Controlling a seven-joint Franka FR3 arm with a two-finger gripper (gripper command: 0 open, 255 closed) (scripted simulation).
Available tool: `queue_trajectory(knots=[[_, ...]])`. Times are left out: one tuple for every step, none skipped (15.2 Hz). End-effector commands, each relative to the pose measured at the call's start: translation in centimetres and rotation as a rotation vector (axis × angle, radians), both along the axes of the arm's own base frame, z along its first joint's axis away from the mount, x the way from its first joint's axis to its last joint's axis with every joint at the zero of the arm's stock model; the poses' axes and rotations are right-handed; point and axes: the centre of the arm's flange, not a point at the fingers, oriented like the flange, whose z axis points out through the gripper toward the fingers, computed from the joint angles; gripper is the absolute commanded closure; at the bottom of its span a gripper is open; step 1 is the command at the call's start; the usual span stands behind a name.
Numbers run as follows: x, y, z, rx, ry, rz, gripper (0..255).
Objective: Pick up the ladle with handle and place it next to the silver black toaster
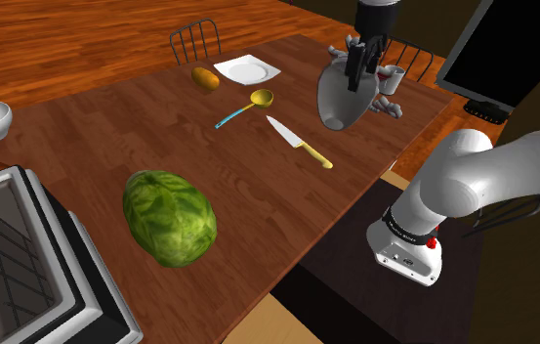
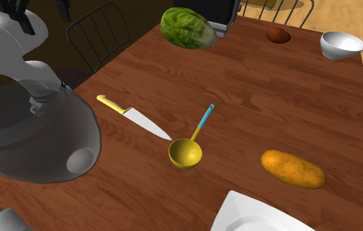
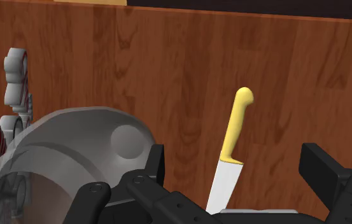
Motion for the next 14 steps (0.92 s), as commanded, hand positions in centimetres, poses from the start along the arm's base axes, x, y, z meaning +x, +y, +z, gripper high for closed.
queue_trajectory(knots=[[0.0,0.0,0.0,0.0,0.0,0.0,0],[0.9,-0.1,-0.8,-0.01,-0.006,0.018,0],[1.8,-0.1,-1.6,-0.02,-0.012,0.036,0],[2.7,-0.2,-2.4,-0.031,-0.018,0.053,0],[3.7,-0.2,-3.1,-0.041,-0.024,0.071,0],[4.6,-0.3,-3.9,-0.051,-0.03,0.089,0],[5.5,-0.3,-4.7,-0.061,-0.036,0.107,0],[6.4,-0.3,-5.4,-0.071,-0.042,0.125,0],[7.4,-0.3,-6.2,-0.081,-0.048,0.142,0],[8.3,-0.3,-6.9,-0.092,-0.054,0.16,0],[9.3,-0.3,-7.6,-0.102,-0.06,0.178,0],[10.2,-0.3,-8.4,-0.112,-0.066,0.196,0],[11.2,-0.3,-9.1,-0.122,-0.072,0.214,0],[12.2,-0.2,-9.8,-0.132,-0.078,0.231,0]])
